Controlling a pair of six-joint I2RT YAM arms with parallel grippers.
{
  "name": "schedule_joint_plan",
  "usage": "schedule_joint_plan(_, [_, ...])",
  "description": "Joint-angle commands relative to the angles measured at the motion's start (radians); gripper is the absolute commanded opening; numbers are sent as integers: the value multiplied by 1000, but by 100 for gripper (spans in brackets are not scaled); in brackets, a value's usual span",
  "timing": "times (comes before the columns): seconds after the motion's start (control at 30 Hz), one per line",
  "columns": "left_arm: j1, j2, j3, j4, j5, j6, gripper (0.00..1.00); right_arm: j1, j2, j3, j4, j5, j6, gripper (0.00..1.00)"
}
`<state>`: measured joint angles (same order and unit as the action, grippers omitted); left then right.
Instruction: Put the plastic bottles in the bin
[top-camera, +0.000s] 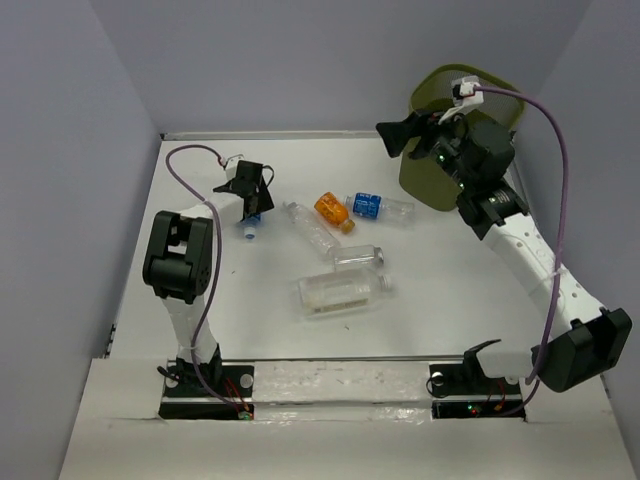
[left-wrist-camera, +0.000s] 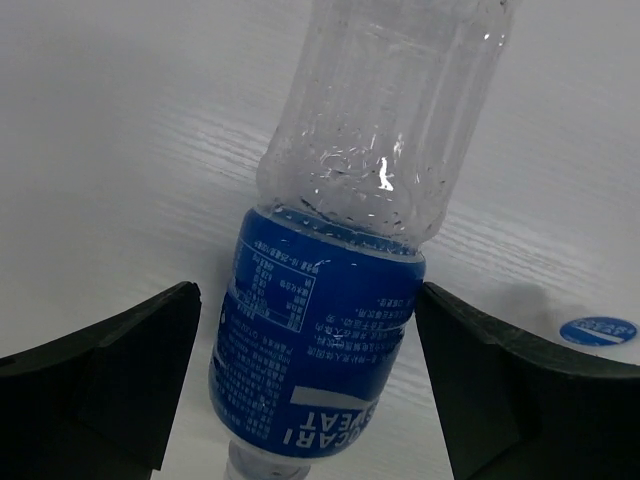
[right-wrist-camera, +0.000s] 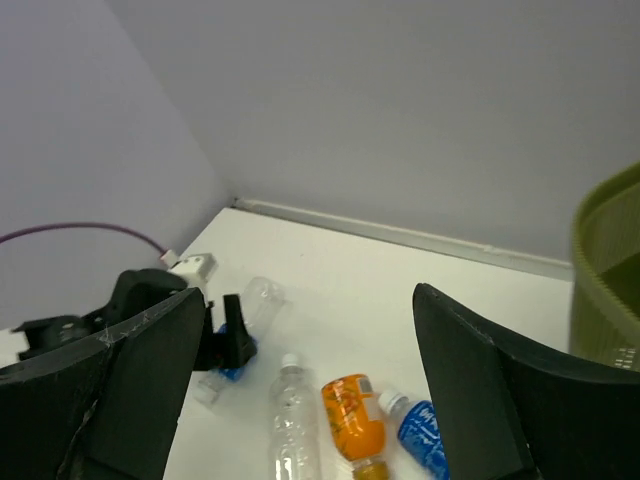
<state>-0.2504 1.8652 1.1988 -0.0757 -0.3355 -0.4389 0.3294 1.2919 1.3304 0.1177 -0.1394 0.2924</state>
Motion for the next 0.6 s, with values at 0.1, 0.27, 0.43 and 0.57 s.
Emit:
schedule_joint_plan(0.1, [8, 28, 94, -26, 42, 23, 67, 91, 27, 9, 45, -84, 22, 89])
schedule_joint_plan(0.27, [2, -157, -20, -6, 65, 3, 57, 100, 124, 16, 66, -187, 161, 93])
schedule_joint_plan(0.43, [-104, -386, -152, 68, 156, 38, 57, 100, 194, 6, 141, -246, 325, 98])
schedule_joint_plan(0.57, [-266, -550, -252, 148, 245, 74, 59, 118, 242, 7, 180, -301, 393, 100])
